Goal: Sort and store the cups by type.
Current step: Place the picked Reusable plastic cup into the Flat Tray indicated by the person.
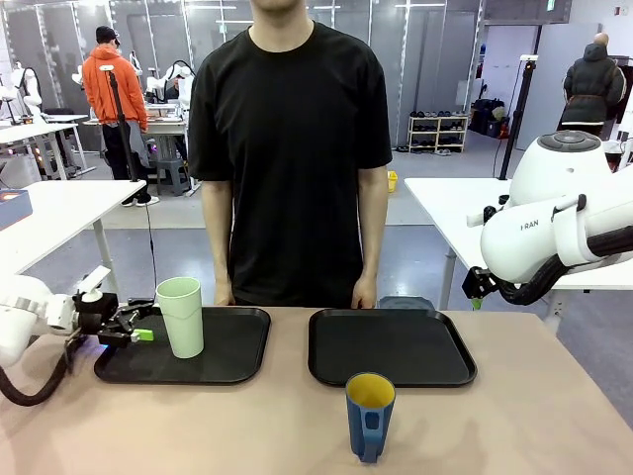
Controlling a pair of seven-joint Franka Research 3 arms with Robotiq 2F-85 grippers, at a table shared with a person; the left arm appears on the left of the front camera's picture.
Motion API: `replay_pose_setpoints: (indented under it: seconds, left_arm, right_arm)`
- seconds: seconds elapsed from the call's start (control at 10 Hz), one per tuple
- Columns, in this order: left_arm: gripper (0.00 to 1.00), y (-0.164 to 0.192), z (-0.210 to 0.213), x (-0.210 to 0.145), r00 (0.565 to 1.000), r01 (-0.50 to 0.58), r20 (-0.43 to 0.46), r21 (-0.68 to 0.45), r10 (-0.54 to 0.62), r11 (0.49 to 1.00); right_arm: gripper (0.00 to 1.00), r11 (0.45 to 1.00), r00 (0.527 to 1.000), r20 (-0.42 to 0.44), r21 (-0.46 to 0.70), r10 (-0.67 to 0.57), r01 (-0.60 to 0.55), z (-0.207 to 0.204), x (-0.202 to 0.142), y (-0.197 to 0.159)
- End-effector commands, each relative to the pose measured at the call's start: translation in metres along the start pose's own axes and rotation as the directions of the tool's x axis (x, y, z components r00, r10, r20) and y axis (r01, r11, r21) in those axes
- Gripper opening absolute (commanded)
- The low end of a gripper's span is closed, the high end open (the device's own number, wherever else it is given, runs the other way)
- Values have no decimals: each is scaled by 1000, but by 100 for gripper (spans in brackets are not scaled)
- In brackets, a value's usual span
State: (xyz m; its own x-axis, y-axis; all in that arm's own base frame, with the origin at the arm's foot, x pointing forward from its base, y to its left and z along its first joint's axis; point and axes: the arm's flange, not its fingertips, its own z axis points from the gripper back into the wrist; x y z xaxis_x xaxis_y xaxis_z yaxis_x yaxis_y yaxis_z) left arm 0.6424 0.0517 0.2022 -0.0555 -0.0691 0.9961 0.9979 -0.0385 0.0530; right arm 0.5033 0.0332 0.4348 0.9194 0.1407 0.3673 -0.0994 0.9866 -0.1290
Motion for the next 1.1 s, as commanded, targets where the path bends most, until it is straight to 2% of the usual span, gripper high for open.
replay_pose_setpoints:
  seconds: [0.0,0.4,0.5,1.0]
  left_arm:
    - [100,-29,15,5,1000,7,0,75,-7,997]
    - [100,-44,34,29,999,18,31,104,-22,994]
    - [100,-32,37,16,1000,-4,-8,71,4,997]
    - [100,-32,37,16,1000,-4,-8,71,4,997]
  right_arm:
    - [100,1000,1000,2,-2,-1,1,1,1,-1]
    - [100,1000,1000,2,-2,-1,1,1,1,-1]
    - [100,1000,1000,2,-2,-1,1,1,1,-1]
    - [100,1000,1000,2,-2,-1,1,1,1,-1]
